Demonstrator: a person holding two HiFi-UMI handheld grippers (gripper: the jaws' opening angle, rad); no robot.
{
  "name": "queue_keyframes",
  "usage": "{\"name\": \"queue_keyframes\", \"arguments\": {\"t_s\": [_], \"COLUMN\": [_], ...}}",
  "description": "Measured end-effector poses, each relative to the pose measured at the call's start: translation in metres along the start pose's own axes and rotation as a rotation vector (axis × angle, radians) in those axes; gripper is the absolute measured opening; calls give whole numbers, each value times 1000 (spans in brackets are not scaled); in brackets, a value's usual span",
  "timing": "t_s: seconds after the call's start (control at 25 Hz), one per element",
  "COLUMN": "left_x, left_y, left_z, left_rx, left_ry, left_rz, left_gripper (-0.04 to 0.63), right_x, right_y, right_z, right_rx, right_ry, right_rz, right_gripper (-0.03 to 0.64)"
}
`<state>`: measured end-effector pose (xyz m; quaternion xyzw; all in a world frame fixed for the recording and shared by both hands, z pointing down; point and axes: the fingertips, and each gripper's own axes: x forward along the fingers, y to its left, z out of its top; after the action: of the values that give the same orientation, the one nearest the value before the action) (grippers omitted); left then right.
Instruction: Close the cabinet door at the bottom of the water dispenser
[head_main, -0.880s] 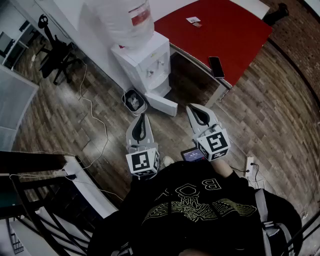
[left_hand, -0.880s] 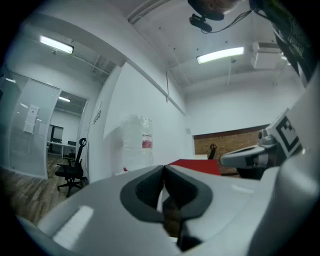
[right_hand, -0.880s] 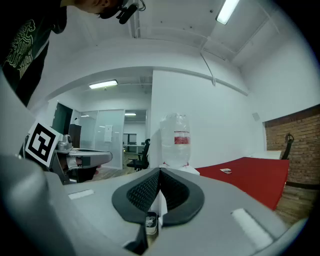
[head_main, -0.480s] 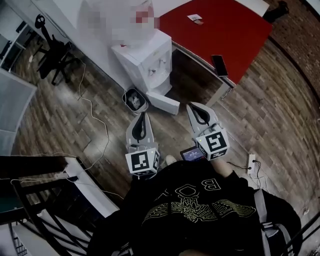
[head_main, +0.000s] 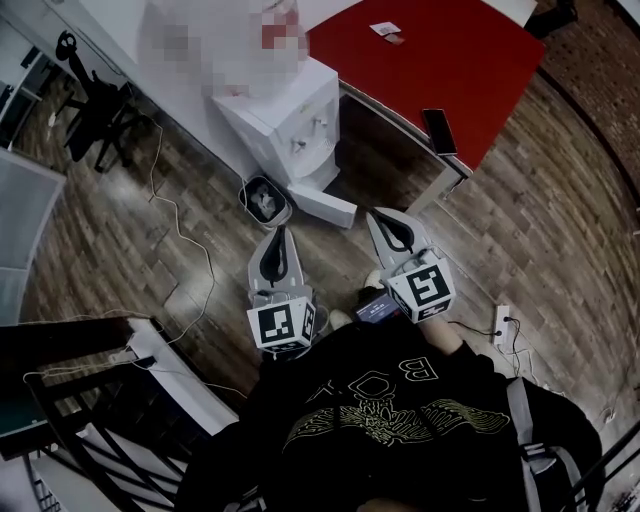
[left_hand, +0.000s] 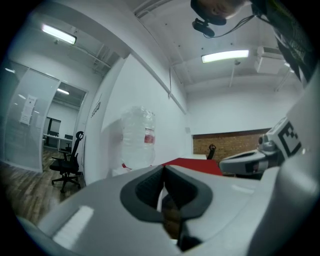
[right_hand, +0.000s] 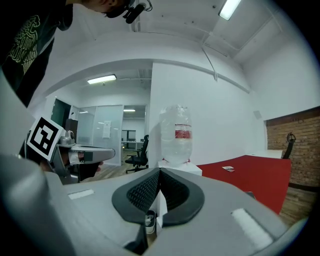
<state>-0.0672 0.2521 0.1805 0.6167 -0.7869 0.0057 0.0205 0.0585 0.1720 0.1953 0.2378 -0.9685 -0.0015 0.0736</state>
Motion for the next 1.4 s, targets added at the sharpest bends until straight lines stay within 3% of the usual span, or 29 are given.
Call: {"name": "queue_keyframes", "arguments": {"t_s": [0.56, 0.88, 1.24, 1.4], "left_x": [99, 138, 198, 223], "left_y": [11, 12, 50, 59], "left_z": [30, 16, -1, -17], "left_rx": [31, 63, 66, 97], "left_ry": [-25, 19, 33, 52], "left_rz": [92, 77, -59, -144], "left_gripper": [8, 8, 8, 8], "right_x": [71, 116, 178, 189], "right_y": [-71, -90, -97, -103], "right_z": [14, 14, 20, 4], "right_rx": [-27, -8, 11, 15], "right_ry": [-5, -11, -31, -23], "right_rz": [111, 131, 102, 35], "right_gripper": [-7, -6, -6, -3]}}
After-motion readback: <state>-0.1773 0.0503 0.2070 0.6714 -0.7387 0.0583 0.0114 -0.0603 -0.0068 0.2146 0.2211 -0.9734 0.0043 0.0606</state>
